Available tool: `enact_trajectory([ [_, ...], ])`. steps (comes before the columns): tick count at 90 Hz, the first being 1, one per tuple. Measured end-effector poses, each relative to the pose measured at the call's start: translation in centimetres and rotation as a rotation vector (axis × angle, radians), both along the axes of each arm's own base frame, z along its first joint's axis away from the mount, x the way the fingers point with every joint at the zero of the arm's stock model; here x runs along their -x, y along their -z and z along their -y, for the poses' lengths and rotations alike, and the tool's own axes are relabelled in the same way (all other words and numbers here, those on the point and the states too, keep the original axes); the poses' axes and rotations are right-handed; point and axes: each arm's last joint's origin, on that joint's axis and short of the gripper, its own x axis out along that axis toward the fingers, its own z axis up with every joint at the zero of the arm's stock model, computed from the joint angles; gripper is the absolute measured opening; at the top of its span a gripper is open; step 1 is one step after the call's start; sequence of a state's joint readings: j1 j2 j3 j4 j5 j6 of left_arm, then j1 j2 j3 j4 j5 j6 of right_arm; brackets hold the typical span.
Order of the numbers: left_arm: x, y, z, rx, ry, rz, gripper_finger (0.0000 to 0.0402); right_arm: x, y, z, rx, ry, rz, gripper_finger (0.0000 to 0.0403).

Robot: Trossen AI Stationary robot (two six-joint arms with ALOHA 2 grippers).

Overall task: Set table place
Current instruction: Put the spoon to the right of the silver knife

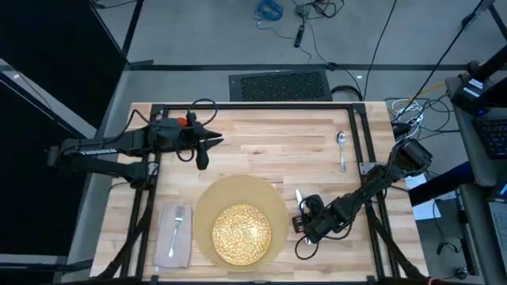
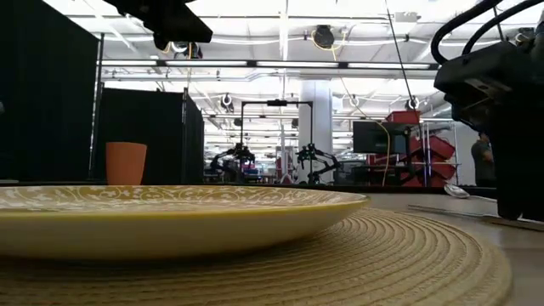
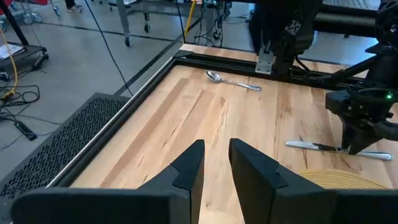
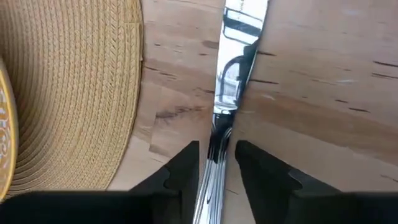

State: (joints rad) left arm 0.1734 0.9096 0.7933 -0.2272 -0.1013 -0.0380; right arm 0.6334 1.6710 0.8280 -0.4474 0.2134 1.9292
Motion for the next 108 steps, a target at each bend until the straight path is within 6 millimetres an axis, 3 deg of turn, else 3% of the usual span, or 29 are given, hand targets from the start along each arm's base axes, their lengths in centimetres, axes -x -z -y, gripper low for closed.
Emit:
enact_trajectory([
  [24, 0.0, 0.0, 0.0, 0.002, -0.001, 0.0, 0.0063, 1.0, -2.1, 1.0, 0.025, -0.025, -0.005, 0.0121],
  [47, 0.0, 0.0, 0.0, 0.003, -0.001, -0.001, 0.0063, 3.8, -6.2, 4.3, 0.138, 0.0, -0.043, 0.0121],
  [64, 0.0, 0.0, 0.0, 0.005, -0.002, 0.001, 0.0063, 6.3, -8.7, 8.7, 0.284, 0.074, -0.151, 0.0121],
  [78, 0.0, 0.0, 0.0, 0.004, -0.002, 0.004, 0.0063, 7.0, -9.6, 12.8, 0.323, 0.157, -0.27, 0.0121],
  [96, 0.0, -0.1, 0.0, 0.003, -0.002, 0.011, 0.0063, 7.0, -9.7, 18.6, 0.33, 0.182, -0.393, 0.0121],
  [108, 0.0, 0.1, 0.0, 0.006, -0.002, -0.006, 0.0063, 7.9, -8.7, 22.1, 0.278, 0.173, -0.456, 0.0121],
])
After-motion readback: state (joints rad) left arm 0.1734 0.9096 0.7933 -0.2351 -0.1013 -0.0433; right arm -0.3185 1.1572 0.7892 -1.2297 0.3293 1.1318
